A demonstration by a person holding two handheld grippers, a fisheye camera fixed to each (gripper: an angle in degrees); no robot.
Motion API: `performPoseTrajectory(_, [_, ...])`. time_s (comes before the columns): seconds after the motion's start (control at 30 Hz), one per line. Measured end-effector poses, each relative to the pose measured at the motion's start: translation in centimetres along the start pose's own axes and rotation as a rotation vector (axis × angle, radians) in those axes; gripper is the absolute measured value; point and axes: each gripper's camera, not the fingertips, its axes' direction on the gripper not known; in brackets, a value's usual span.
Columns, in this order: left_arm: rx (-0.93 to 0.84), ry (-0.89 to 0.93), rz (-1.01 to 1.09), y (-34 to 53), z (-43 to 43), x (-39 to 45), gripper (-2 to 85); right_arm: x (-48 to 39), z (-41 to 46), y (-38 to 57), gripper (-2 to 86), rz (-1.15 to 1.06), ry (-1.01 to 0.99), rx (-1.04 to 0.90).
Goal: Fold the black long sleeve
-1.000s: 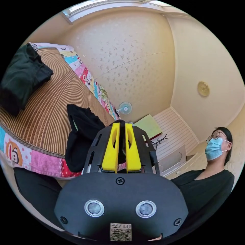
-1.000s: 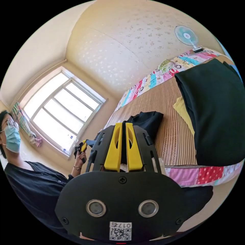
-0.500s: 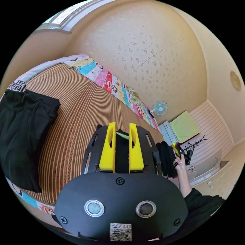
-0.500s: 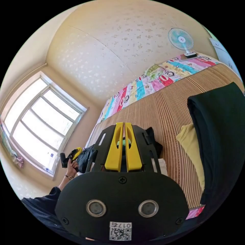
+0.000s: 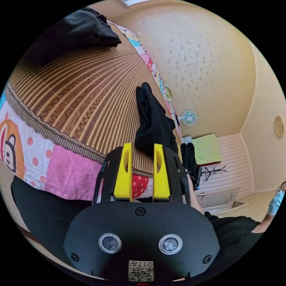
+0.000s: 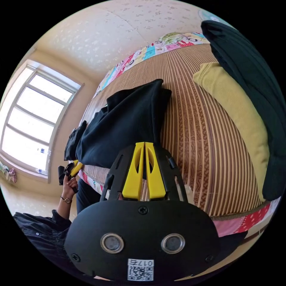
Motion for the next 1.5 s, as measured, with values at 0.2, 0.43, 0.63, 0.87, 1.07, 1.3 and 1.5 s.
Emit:
performPoseTrajectory(0.2, [0.026,-0.056,-0.024,0.7,1.0,0.3,5.7,1.9,-0.8,3.0,0.4,-0.017,0.071,0.022])
performPoseTrajectory(0.43, [0.063,-0.147,0.188,3.2,1.4,0.3,4.5,2.3,-3.9,0.7,0.8,-0.073,-0.075,0.144])
performPoseTrajectory(0.63, [0.144,-0.352,0.455,6.9,2.5,2.3,3.8,-2.2,0.6,-4.5,3.6,-0.256,-0.142,0.078])
performPoseTrajectory(0.87, [0.157,-0.274,0.422,6.9,1.9,0.5,4.0,-13.1,15.4,-10.5,11.1,-0.589,-0.025,-0.121])
performPoseTrajectory(1.07, [0.150,-0.265,0.440,7.2,1.2,-0.2,4.2,-15.9,27.1,-13.0,2.9,-0.679,0.028,-0.296])
performPoseTrajectory(1.3, [0.143,-0.195,0.401,7.3,0.0,-2.0,4.3,-16.1,29.1,-11.2,2.6,-0.702,0.074,-0.135])
performPoseTrajectory(1.5, [0.141,-0.166,0.374,7.4,-0.9,-3.0,4.4,-10.2,29.4,-7.7,10.4,-0.652,0.216,-0.169])
